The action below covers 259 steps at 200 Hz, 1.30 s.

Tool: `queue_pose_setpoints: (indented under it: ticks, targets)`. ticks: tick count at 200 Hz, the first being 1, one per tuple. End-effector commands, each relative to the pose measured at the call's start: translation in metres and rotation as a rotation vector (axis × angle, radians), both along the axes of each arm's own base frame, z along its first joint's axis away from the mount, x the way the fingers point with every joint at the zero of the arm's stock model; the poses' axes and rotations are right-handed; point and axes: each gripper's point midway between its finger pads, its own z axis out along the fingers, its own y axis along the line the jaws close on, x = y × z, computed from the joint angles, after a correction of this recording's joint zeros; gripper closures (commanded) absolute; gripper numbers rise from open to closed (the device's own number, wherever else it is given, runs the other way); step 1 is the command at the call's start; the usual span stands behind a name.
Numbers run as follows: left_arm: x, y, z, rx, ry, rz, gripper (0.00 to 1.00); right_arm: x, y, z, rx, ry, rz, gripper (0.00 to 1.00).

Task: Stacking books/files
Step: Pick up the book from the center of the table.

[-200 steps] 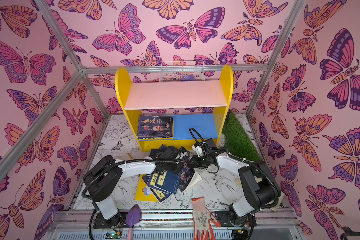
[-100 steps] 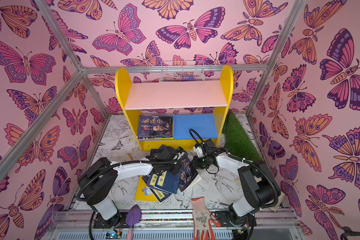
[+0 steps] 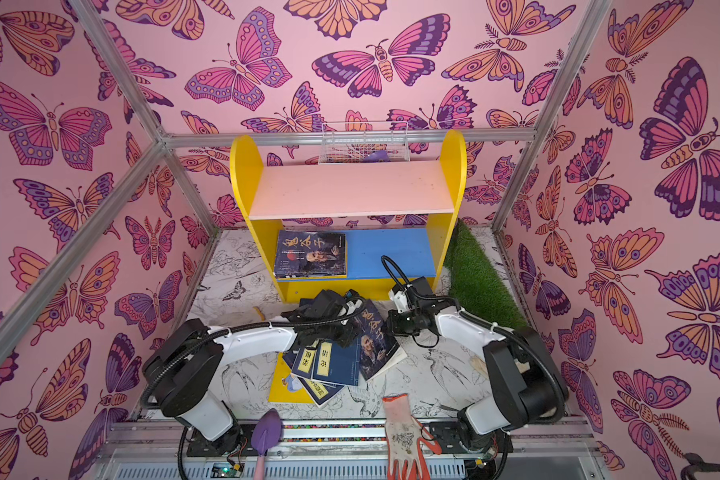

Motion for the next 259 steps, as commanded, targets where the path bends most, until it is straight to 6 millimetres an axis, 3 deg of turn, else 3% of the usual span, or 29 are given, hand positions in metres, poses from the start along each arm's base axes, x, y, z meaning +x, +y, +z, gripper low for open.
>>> queue_pose_setpoints:
  ticks: [1, 33, 71, 103, 134, 161, 197, 237, 259]
  targets:
    - [-0.002, 0.0, 0.015, -0.096, 0.036, -0.017, 0.36, 0.013, -0.04, 0.016, -0.078, -0.099, -0.176, 1.0]
    - [-0.001, -0.006, 0.033, -0.16, 0.041, -0.063, 0.27, -0.011, -0.066, 0.032, -0.056, -0.117, -0.25, 1.0]
    - [0.001, -0.012, 0.045, -0.191, 0.025, -0.106, 0.17, -0.047, -0.07, 0.067, 0.006, -0.19, -0.225, 1.0]
    - [-0.002, -0.016, 0.06, -0.238, 0.018, -0.17, 0.12, -0.07, -0.066, 0.117, 0.109, -0.328, -0.165, 1.0]
    - [-0.001, -0.015, 0.085, -0.336, 0.054, -0.214, 0.09, -0.087, -0.044, 0.143, 0.217, -0.307, -0.035, 1.0]
    - [-0.006, -0.014, 0.102, -0.381, 0.076, -0.275, 0.1, -0.086, -0.031, 0.169, 0.282, -0.334, 0.047, 1.0]
    - [-0.01, -0.002, 0.092, -0.308, 0.117, -0.282, 0.09, -0.07, -0.021, 0.202, 0.323, -0.403, 0.08, 1.0]
    - [-0.012, 0.02, 0.104, -0.326, 0.094, -0.207, 0.08, -0.056, -0.015, 0.21, 0.345, -0.419, 0.086, 1.0]
    - [-0.021, 0.023, 0.109, -0.377, 0.119, -0.208, 0.08, -0.052, -0.011, 0.209, 0.367, -0.415, 0.099, 1.0]
